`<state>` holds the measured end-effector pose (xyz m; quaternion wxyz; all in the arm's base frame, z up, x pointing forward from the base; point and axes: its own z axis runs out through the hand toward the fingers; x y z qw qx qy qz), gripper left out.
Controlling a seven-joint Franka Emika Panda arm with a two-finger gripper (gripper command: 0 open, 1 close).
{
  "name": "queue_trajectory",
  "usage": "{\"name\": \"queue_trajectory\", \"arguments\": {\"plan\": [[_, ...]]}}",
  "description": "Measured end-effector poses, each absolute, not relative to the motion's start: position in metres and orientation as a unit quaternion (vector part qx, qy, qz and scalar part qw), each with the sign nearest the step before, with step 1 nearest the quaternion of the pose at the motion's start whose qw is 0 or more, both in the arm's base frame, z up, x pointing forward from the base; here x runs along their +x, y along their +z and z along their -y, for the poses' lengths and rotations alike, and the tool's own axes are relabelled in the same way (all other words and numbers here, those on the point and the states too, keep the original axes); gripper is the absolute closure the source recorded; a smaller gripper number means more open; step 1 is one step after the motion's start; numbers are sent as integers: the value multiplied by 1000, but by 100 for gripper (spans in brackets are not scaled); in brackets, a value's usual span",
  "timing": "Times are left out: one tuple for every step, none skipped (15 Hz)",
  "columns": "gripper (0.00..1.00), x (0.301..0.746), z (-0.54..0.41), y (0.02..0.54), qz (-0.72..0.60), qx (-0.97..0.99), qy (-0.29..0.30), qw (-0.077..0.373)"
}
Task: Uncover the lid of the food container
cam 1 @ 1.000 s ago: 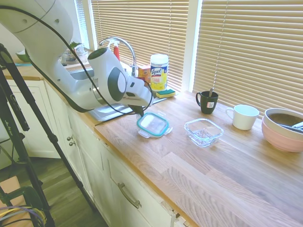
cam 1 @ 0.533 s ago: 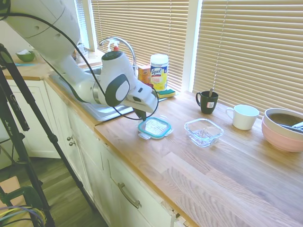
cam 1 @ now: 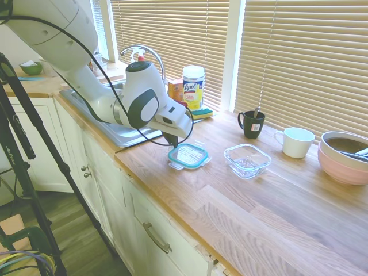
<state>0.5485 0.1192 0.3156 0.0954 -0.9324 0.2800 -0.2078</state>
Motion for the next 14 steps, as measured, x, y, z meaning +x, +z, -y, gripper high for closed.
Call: {"name": "queue_trajectory", "arguments": {"plan": [[0,549,-119,316,-281,-932,-206,94],[0,549,-119,316,-282,-933,-205,93],[0,550,-118,317,-284,-932,-204,92],[0,550,-119,316,-285,-932,-203,91],[0,549,-119,316,-286,-932,-202,90],[0,549,-119,316,-286,-932,-202,90],[0,549,-119,315,-287,-932,-202,89],[0,549,-120,316,-287,-932,-201,89],[0,550,-120,316,-289,-932,-202,89],[0,552,-120,319,-292,-930,-203,88],[0,555,-119,323,-298,-928,-205,87],[0,560,-117,330,-303,-926,-209,84],[0,564,-114,338,-309,-924,-211,79],[0,567,-112,346,-315,-922,-211,75]]}}
